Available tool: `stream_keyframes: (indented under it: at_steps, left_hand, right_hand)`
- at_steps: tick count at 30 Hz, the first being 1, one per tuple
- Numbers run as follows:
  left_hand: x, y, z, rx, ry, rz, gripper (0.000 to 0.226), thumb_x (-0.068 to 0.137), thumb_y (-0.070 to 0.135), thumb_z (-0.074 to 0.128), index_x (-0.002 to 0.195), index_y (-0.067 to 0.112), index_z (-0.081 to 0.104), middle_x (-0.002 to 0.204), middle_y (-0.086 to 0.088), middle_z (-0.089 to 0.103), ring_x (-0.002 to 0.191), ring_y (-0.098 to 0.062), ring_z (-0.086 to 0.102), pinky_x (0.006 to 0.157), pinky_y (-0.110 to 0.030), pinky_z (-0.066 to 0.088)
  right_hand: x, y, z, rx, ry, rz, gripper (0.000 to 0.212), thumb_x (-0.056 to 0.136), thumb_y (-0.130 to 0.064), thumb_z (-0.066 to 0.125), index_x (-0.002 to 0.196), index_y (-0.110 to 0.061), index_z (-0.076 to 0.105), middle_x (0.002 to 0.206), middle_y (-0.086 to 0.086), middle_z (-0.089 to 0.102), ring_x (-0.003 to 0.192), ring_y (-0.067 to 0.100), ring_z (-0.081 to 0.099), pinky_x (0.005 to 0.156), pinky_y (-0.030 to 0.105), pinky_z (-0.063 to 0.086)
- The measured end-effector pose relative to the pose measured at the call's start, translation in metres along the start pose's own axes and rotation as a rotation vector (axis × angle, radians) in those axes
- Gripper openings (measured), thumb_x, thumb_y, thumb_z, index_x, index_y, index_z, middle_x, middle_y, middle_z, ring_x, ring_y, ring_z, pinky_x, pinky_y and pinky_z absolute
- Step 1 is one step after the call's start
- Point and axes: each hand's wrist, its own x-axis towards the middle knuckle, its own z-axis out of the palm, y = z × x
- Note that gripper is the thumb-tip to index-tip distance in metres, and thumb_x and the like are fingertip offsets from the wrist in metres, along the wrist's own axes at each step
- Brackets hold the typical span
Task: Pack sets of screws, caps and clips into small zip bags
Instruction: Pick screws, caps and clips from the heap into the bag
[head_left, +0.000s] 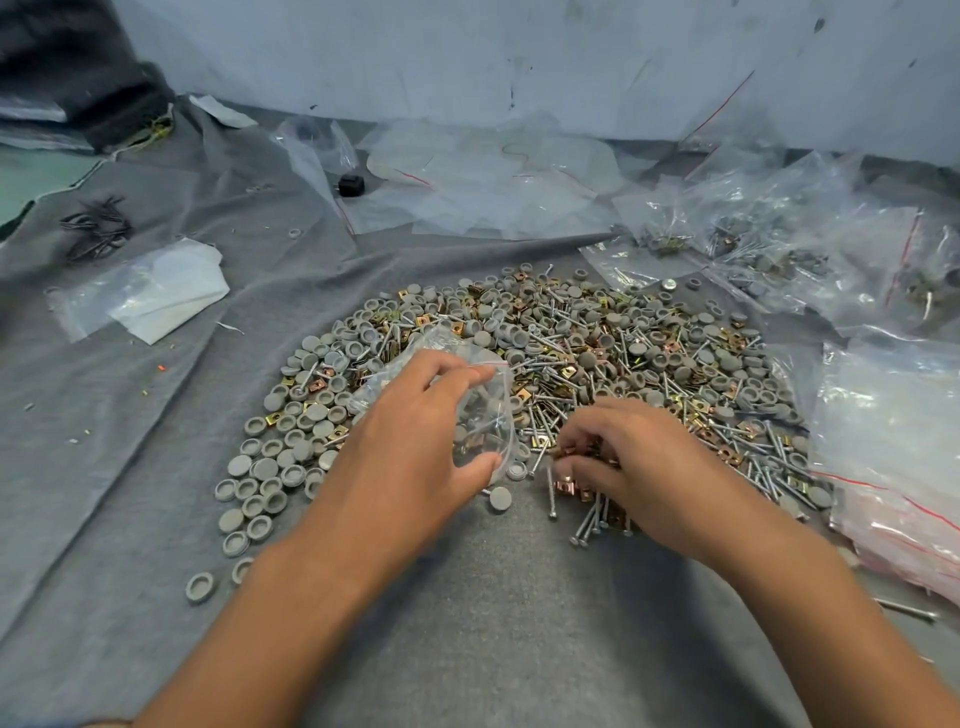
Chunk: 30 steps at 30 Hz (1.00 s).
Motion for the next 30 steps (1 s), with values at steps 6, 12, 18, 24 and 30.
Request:
stream_keyframes:
  at_steps: [6, 12, 18, 24, 30]
  left_hand:
    - [-0.001, 0.001, 0.000, -0.012, 0.005, 0.007, 0.072, 0.080, 0.040, 0.080, 0.144, 0.031, 0.049, 0.126, 0.021, 0.044, 0.106, 0.002, 0.051, 0.084, -0.002, 0.030]
    - [-0.001, 0.004, 0.000, -0.038, 0.033, 0.033, 0.068, 0.081, 0.038, 0.081, 0.142, 0.029, 0.052, 0.126, 0.018, 0.046, 0.109, -0.003, 0.053, 0.096, -0.022, 0.046]
    - [-0.001, 0.005, 0.000, -0.056, 0.044, 0.040, 0.063, 0.084, 0.035, 0.076, 0.142, 0.029, 0.053, 0.126, 0.017, 0.046, 0.110, -0.005, 0.054, 0.096, -0.027, 0.050]
    - [-0.001, 0.001, 0.000, -0.018, 0.036, 0.018, 0.072, 0.080, 0.040, 0.079, 0.145, 0.033, 0.048, 0.126, 0.022, 0.043, 0.104, 0.005, 0.048, 0.083, 0.000, 0.027]
    - [0.000, -0.001, -0.003, -0.052, 0.077, 0.009, 0.071, 0.078, 0.032, 0.084, 0.142, 0.031, 0.052, 0.123, 0.020, 0.044, 0.105, 0.006, 0.046, 0.094, -0.013, 0.037]
  right_hand:
    - [0.001, -0.009, -0.004, 0.266, 0.037, -0.032, 0.008, 0.090, -0.047, 0.065, 0.085, -0.043, 0.061, 0.086, -0.023, 0.063, 0.076, 0.002, 0.058, 0.065, 0.015, 0.045]
    - [0.000, -0.029, 0.002, 0.382, 0.174, -0.129, 0.024, 0.091, -0.051, 0.062, 0.080, -0.030, 0.062, 0.073, -0.013, 0.061, 0.062, 0.008, 0.054, 0.055, 0.016, 0.038]
    - [0.004, -0.042, 0.008, 0.321, 0.322, -0.044, 0.027, 0.080, -0.060, 0.069, 0.080, -0.033, 0.075, 0.058, -0.022, 0.061, 0.057, 0.004, 0.059, 0.052, 0.021, 0.044]
    - [-0.001, -0.021, -0.008, 0.308, 0.299, 0.087, 0.016, 0.084, -0.054, 0.060, 0.081, -0.039, 0.066, 0.065, -0.018, 0.063, 0.064, -0.008, 0.060, 0.047, 0.012, 0.044]
    - [-0.003, -0.039, 0.023, -0.060, 0.101, -0.105, 0.032, 0.080, -0.067, 0.063, 0.096, -0.040, 0.059, 0.089, -0.025, 0.057, 0.087, -0.001, 0.048, 0.071, 0.024, 0.041]
